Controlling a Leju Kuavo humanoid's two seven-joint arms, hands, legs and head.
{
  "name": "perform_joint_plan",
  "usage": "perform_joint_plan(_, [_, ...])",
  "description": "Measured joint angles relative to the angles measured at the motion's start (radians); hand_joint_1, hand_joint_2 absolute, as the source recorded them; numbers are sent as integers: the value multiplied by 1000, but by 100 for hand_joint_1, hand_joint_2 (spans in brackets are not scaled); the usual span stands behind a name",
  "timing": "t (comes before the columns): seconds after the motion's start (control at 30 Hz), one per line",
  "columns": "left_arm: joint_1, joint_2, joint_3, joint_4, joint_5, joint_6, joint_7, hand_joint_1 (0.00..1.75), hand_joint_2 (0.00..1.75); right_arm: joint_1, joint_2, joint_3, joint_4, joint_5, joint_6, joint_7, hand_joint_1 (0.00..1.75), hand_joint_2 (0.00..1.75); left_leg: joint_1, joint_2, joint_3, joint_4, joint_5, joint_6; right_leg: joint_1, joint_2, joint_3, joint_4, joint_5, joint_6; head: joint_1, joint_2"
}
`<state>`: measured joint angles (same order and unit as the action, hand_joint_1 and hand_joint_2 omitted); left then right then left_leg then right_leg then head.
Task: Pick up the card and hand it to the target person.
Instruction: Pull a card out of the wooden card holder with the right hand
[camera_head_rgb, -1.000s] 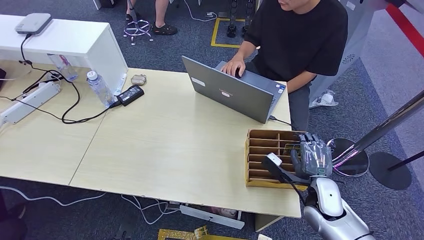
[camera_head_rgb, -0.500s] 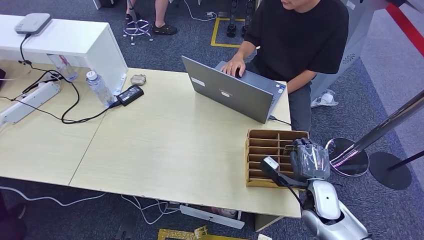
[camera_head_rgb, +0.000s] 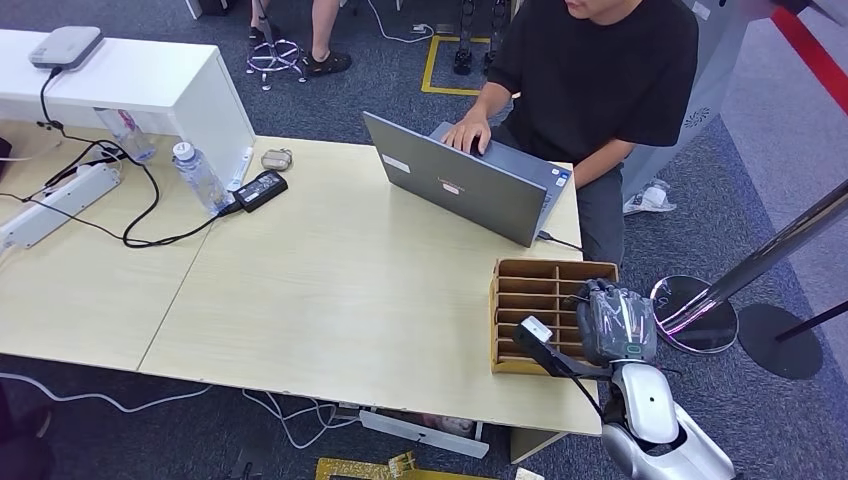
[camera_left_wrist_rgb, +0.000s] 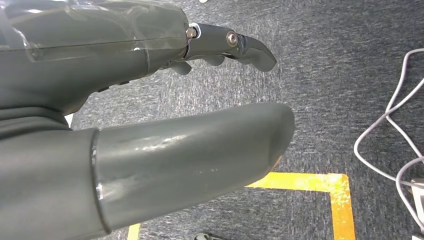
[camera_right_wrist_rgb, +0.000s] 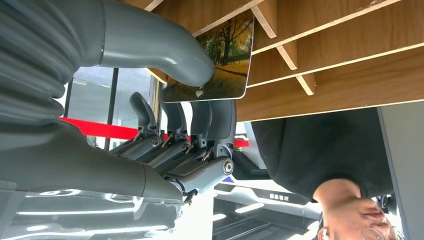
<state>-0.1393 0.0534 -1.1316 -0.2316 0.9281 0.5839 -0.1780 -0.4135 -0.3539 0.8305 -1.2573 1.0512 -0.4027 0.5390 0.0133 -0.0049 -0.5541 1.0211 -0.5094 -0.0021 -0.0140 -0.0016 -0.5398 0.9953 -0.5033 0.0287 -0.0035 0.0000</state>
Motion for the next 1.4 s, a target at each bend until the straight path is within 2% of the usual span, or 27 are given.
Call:
perform_joint_plan(0.13, [0,0,0,0,0,0,-2,0,0,0,0,0,-2,-1,5,-1,164,175,0,0,0,0,0,0,0,0,0,0,0,0,0,0])
perform_joint_plan(0.6, [0,0,0,0,1,0,1,0,0,0,0,-1,-17,-17,15,-10,175,175,0,0,0,0,0,0,0,0,0,0,0,0,0,0])
perform_joint_plan(1.03, [0,0,0,0,10,-1,4,0,0,1,-38,-2,-156,-118,49,-18,171,175,0,0,0,0,0,0,0,0,0,0,0,0,0,0])
perform_joint_plan(1.4, [0,0,0,0,20,-4,-3,0,0,1,-85,-4,-299,-127,67,20,164,175,0,0,0,0,0,0,0,0,0,0,0,0,0,0])
